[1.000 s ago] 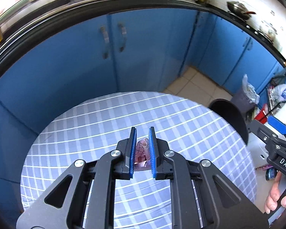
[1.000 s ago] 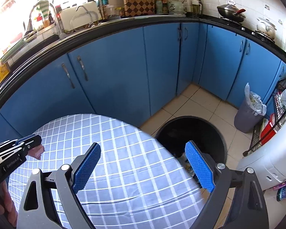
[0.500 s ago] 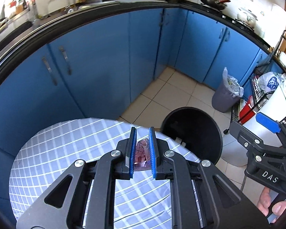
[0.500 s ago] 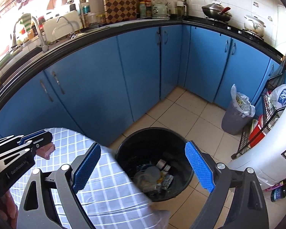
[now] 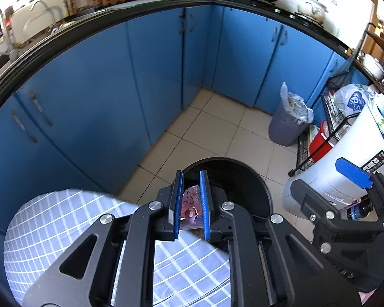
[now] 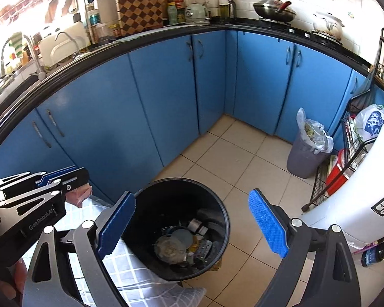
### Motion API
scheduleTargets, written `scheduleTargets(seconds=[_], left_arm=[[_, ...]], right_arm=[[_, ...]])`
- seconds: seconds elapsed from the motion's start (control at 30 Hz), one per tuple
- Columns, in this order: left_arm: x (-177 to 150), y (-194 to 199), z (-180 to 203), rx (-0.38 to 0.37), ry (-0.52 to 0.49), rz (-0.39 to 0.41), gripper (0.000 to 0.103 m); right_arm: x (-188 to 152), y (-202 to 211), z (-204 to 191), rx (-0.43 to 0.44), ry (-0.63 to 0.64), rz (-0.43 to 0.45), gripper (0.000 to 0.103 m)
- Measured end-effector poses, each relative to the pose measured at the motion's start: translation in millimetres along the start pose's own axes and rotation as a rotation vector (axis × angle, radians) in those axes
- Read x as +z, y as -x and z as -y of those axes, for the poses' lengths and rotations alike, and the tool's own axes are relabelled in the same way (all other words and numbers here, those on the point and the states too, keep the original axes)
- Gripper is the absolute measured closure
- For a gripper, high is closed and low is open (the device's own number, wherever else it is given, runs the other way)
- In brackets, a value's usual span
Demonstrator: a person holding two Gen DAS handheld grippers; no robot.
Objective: Collect trash
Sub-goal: 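Carry the pink paper in the left tool over the black bin, then open the left tool over the bin to drop the pink paper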
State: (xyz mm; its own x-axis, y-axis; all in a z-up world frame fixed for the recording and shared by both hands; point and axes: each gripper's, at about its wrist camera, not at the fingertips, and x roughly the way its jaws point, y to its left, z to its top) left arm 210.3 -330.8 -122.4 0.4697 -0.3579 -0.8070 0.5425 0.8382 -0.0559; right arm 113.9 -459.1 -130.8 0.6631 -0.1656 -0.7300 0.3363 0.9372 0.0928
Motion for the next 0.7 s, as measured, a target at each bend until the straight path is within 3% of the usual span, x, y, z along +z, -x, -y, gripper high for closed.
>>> scheduleTargets(seconds=[0.23, 0.57, 0.7], left_arm=[[10, -10, 24, -0.028, -0.028, -0.006, 0.086], [12, -19, 21, -0.027, 0.003, -0.033, 0.081], [10, -17, 21, -0.009, 0.007, -0.025, 0.081]], right_arm=[[-2, -2, 20, -0.019, -0.024, -0.006, 0.015], [-4, -3, 27, -0.019, -0.029, -0.006, 0.015], [-5, -1, 18, -0.024, 0.025, 0.014, 0.016]])
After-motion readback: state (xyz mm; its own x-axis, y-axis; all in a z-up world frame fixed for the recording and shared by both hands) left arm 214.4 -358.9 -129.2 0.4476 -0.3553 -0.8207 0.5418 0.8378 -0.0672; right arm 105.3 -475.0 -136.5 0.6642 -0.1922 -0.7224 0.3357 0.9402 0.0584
